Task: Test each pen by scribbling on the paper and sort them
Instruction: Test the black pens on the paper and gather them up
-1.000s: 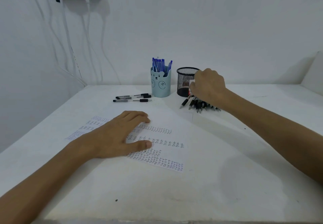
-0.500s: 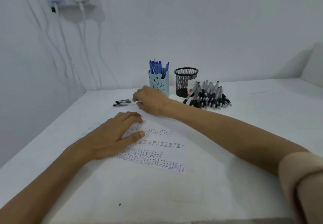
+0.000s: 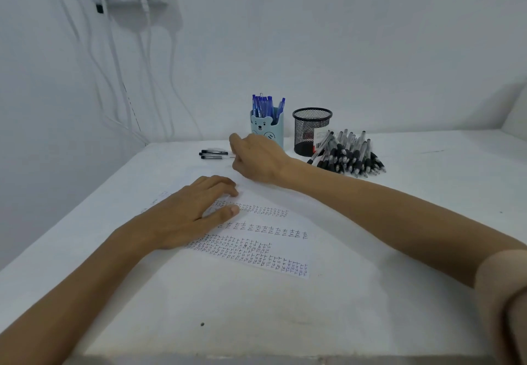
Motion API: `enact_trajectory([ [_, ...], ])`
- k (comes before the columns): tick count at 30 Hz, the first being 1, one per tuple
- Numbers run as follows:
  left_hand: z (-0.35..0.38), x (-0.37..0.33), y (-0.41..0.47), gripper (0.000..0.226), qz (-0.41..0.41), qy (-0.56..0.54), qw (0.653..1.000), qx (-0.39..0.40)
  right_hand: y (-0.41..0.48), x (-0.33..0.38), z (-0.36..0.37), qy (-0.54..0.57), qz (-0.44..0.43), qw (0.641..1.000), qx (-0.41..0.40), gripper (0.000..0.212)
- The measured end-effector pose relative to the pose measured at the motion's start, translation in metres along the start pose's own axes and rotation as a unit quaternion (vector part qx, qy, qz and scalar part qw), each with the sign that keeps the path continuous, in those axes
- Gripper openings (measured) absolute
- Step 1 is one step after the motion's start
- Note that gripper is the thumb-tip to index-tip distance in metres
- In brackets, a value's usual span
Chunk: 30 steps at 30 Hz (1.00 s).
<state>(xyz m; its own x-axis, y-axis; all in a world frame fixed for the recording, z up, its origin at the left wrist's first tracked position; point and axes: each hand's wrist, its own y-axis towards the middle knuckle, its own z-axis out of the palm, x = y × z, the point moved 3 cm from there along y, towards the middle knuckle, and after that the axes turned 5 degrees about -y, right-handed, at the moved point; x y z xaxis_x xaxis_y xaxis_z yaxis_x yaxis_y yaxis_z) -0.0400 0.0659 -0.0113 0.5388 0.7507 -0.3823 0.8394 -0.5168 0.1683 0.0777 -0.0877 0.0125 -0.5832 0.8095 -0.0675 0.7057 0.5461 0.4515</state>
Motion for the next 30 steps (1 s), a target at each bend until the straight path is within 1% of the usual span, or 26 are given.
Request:
enact_trajectory([
  [2,0.001,-0.002,0.000,0.046,0.001,-0.008,1.000,0.004,-0.009,-0.005,-0.005,0.062,0.008,0.998,-0.023,0.023],
  [4,0.001,-0.004,0.001,0.045,0.004,-0.011,1.000,0.007,-0.017,-0.010,-0.012,0.089,0.041,0.995,-0.036,0.047],
  [6,0.002,-0.005,0.001,0.046,0.005,-0.010,1.000,0.009,-0.023,-0.014,-0.022,0.106,0.094,0.990,-0.008,0.071],
  [7,0.002,-0.004,0.000,0.046,0.006,-0.008,1.000,0.009,-0.025,-0.016,-0.024,0.122,0.114,0.986,0.012,0.076],
  [8,0.002,-0.004,0.000,0.046,0.006,-0.006,1.000,0.009,-0.028,-0.017,-0.029,0.140,0.125,0.982,0.022,0.077],
  [11,0.003,-0.006,-0.001,0.045,0.016,-0.005,1.000,0.006,-0.040,-0.019,-0.037,0.207,0.141,0.968,0.014,0.066],
  [14,0.003,-0.010,-0.001,0.047,0.027,-0.005,1.000,0.007,-0.055,-0.020,-0.042,0.277,0.136,0.951,0.011,0.062],
  [16,0.004,-0.012,-0.001,0.052,0.034,0.000,0.999,0.012,-0.066,-0.022,-0.040,0.328,0.130,0.936,0.001,0.062],
  [18,0.007,-0.016,-0.001,0.059,0.039,0.003,0.999,0.025,-0.079,-0.026,-0.039,0.374,0.126,0.918,-0.046,0.061],
  [20,0.010,-0.020,-0.001,0.065,0.047,0.004,0.998,0.038,-0.093,-0.032,-0.038,0.421,0.131,0.890,-0.115,0.054],
  [22,0.012,-0.023,-0.002,0.072,0.057,0.007,0.997,0.045,-0.103,-0.035,-0.041,0.452,0.152,0.866,-0.149,0.055],
  [23,0.012,-0.024,-0.002,0.074,0.060,0.009,0.997,0.048,-0.106,-0.038,-0.040,0.485,0.177,0.846,-0.135,0.057],
  [24,0.013,-0.024,-0.002,0.076,0.060,0.011,0.997,0.052,-0.109,-0.043,-0.039,0.522,0.202,0.822,-0.102,0.058],
  [25,0.013,-0.025,-0.002,0.078,0.058,0.013,0.997,0.055,-0.112,-0.046,-0.035,0.552,0.221,0.802,-0.061,0.057],
  [26,0.013,-0.024,-0.001,0.080,0.056,0.014,0.997,0.058,-0.115,-0.048,-0.032,0.568,0.228,0.790,-0.022,0.052],
  [27,0.013,-0.024,-0.001,0.081,0.053,0.014,0.997,0.060,-0.117,-0.049,-0.030,0.565,0.220,0.795,0.005,0.041],
  [28,0.013,-0.024,-0.001,0.081,0.051,0.013,0.997,0.061,-0.120,-0.048,-0.029,0.551,0.208,0.808,0.021,0.028],
  [30,0.014,-0.024,-0.001,0.081,0.050,0.008,0.997,0.062,-0.123,-0.048,-0.027,0.533,0.200,0.822,0.027,0.012],
])
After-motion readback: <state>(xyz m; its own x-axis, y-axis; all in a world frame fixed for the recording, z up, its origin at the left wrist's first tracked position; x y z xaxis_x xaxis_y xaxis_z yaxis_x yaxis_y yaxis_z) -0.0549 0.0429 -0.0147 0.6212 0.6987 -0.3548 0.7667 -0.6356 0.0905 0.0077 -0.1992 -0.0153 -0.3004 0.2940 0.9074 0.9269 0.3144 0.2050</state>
